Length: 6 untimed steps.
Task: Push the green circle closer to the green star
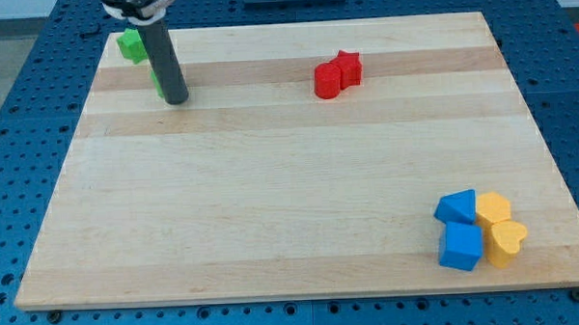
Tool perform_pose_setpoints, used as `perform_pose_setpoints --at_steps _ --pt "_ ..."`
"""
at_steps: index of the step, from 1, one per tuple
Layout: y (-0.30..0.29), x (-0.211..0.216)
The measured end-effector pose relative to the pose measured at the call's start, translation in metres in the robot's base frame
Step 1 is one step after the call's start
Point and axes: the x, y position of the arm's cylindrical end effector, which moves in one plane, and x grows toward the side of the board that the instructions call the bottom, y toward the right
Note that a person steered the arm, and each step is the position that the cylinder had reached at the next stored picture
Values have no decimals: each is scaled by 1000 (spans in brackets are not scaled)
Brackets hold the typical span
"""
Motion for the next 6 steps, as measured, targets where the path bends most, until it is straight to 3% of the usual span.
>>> perform_pose_setpoints --at_steps 3,6 --pt "-25 -25" --pt "-17 -15"
